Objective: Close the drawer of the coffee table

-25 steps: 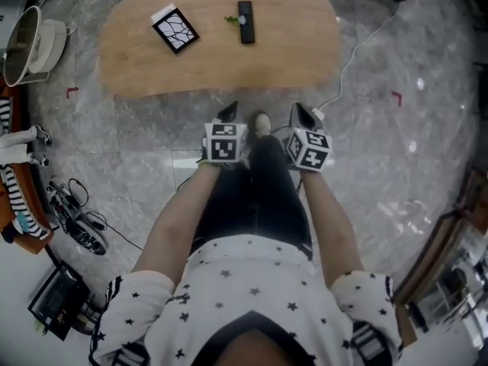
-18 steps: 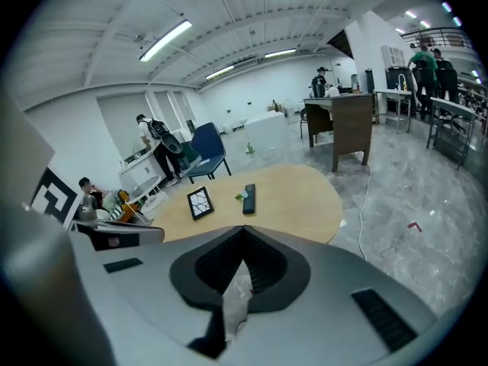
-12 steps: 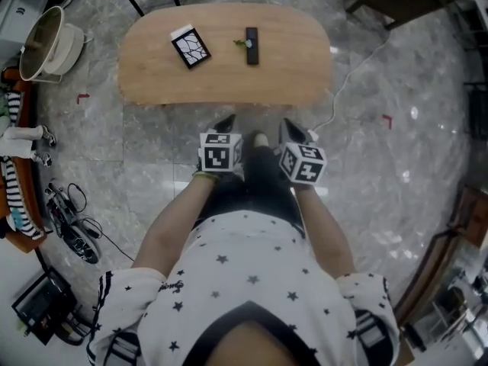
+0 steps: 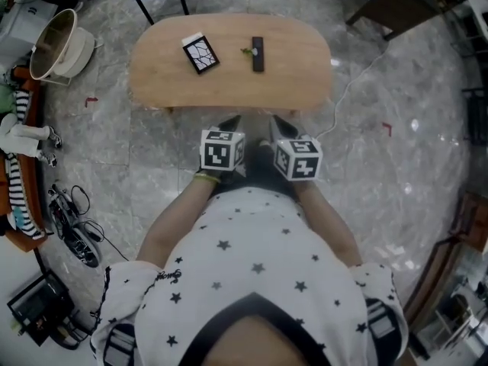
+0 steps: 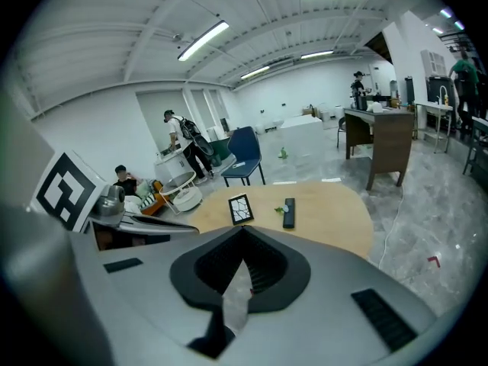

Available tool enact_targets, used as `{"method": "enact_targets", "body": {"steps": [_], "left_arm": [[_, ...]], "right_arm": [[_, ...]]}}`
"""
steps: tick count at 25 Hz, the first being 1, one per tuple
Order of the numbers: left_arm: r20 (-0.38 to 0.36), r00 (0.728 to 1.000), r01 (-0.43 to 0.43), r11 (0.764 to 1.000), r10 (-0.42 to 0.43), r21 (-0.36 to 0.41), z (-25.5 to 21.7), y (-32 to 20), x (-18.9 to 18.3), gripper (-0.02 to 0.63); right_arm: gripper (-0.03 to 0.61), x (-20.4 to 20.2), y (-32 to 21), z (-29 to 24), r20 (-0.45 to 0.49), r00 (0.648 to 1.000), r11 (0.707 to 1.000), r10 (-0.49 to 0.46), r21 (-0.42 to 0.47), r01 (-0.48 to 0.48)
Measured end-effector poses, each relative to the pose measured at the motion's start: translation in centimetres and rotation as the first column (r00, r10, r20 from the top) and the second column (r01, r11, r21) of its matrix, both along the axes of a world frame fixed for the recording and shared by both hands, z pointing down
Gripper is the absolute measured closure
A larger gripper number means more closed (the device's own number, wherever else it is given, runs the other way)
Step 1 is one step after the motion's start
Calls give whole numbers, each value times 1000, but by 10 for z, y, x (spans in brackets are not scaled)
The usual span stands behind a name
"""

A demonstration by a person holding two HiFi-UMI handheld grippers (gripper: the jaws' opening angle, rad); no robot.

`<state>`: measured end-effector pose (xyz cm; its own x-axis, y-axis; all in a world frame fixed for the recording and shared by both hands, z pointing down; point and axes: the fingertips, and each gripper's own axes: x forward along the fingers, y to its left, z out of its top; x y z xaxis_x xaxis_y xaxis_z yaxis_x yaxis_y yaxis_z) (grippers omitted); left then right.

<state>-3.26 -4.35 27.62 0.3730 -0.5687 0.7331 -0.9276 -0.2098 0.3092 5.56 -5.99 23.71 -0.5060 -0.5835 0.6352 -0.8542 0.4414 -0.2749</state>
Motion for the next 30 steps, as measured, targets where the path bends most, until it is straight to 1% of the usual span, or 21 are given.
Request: {"method": "enact_targets", "body": {"steps": [4, 10, 18, 23, 30], "left_arm": [[-23, 1000, 5, 1000, -4, 18, -18, 1, -3, 606], [-78, 996, 37, 999, -34, 37, -33, 1, -8, 606], [-79, 996, 51, 998, -48, 39, -34, 1, -13, 606], [-78, 996, 45, 998, -42, 45, -37, 2, -14, 606], [-89, 995, 39, 998, -34, 50, -39, 3, -13, 605]], "right_arm": [[569, -10, 2, -15, 15, 1000, 999, -28, 16, 27], [569, -15, 6, -28, 28, 999, 999, -28, 31, 27], [569, -18, 8, -31, 39, 999, 999, -27, 37, 26], [571, -19, 8, -34, 17, 1000, 998, -24, 51, 24], [571, -23, 11, -39, 44, 999, 997, -31, 74, 27]]}}
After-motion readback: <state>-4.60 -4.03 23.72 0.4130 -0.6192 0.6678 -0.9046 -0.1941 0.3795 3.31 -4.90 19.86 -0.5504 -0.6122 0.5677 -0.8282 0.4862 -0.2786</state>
